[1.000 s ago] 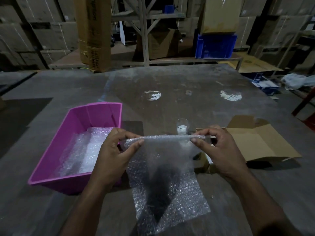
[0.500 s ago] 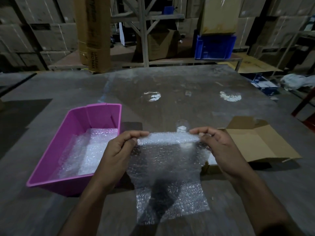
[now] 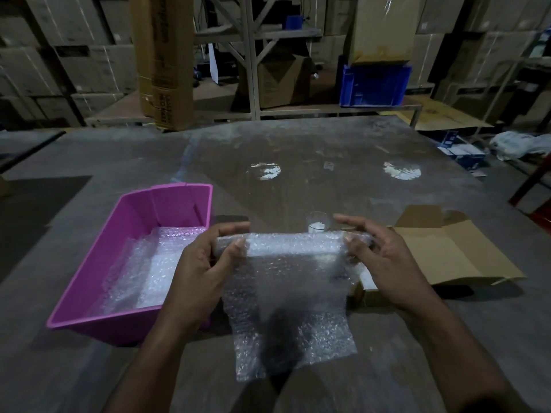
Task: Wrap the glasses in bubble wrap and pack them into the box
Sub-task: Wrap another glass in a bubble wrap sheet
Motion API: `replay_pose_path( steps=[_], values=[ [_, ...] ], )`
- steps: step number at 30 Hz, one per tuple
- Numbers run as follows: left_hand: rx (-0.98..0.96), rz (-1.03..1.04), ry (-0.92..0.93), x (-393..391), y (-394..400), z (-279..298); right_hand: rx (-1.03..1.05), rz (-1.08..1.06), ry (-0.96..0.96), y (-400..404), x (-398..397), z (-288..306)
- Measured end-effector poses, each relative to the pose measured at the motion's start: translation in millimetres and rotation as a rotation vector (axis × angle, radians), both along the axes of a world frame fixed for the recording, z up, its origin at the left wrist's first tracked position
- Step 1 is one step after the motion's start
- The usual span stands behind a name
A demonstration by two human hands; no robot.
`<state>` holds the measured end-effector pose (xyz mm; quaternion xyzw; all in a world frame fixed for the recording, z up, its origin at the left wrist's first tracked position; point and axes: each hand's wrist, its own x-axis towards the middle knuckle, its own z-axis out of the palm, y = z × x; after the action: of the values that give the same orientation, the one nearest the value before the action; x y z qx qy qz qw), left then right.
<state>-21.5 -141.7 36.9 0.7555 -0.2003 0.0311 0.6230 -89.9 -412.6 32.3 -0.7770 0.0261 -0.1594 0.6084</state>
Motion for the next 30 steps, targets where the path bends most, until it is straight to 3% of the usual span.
replay_pose_path(
  steps=[4,9,13,18,21,30],
  values=[
    [0.077,0.017,-0.018,-1,0,-2,0.083,-0.003,-0.022,4,-2,-1],
    [0.032,-0.044,0.035,-7,-1,6,0.149,0.101,0.023,1,-8,-1],
    [0.058,-0.086,0.078,-7,0,5,0.027,0.050,0.014,-1,-7,-3],
    [0.117,0.039,-0.066,-2,-4,2,-0.145,-0.018,-0.061,-4,-3,-3],
    [0.132,0.032,-0.113,1,-4,4,-0.101,0.011,-0.039,-8,-3,0],
    [0.014,0.036,-0.027,-5,-21,14,0.037,0.088,-0.009,-16,-4,10]
  ],
)
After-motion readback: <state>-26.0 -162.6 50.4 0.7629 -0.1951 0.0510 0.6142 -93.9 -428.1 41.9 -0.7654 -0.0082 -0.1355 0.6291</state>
